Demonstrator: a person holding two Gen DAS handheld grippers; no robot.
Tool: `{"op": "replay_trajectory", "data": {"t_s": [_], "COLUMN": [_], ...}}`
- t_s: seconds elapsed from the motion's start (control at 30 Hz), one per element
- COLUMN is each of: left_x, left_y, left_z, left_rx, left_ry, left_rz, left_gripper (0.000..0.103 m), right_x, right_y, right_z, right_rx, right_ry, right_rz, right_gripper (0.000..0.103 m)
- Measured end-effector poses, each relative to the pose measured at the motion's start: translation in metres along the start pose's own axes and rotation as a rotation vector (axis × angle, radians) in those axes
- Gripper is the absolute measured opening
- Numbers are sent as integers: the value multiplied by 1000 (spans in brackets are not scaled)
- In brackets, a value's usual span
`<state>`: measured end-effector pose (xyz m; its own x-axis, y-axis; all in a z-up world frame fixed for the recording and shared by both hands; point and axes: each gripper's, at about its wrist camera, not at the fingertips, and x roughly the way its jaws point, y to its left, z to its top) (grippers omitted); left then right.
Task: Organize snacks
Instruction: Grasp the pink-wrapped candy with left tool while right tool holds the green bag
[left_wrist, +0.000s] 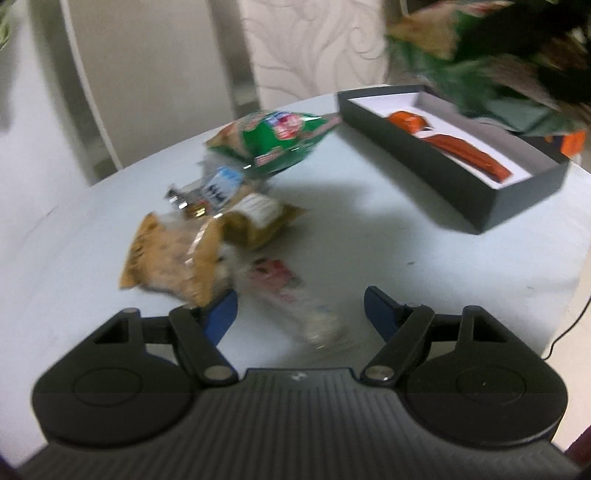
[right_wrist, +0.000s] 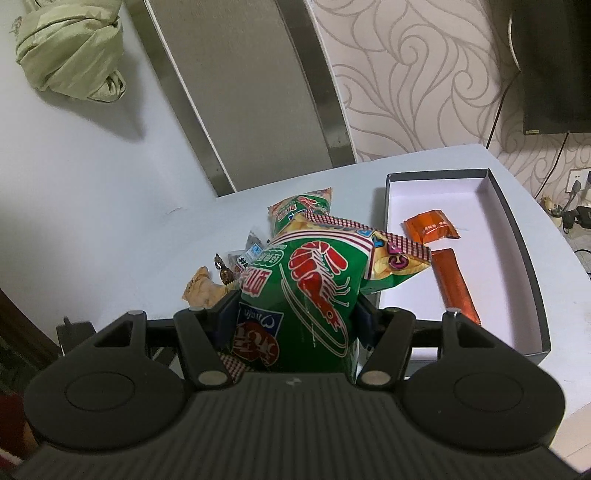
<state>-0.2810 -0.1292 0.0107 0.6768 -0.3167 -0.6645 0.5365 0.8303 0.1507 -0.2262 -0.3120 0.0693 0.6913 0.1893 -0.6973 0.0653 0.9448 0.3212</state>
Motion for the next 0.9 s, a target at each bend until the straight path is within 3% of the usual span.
{"op": "replay_trajectory", "data": {"t_s": [0.1, 0.27, 0.47, 0.57, 0.7, 0.9], "left_x": [-3, -7, 0, 0, -3, -5], "left_y": [5, -6, -1, 2, 1, 13], "left_z": [-2, -2, 0, 1, 1, -1], "left_rx": [-9, 19, -28, -54, -33, -67], "left_ry": [10, 7, 12, 15, 5, 21], "left_rz": [-7, -25, -42, -97, -117, -145], "left_gripper": [73, 74, 73, 53, 29, 20], "right_x": [0, 5, 8, 9, 9, 11], "right_y": [1, 0, 4, 5, 5, 7], "right_z": [0, -1, 0, -1, 2, 0], "right_rx": [-2, 5, -3, -4, -4, -9], "right_ry": [-4, 0, 16, 24, 25, 31], "right_rz": [11, 26, 35, 32, 31, 39], "right_gripper": [68, 68, 68, 68, 68, 68]}}
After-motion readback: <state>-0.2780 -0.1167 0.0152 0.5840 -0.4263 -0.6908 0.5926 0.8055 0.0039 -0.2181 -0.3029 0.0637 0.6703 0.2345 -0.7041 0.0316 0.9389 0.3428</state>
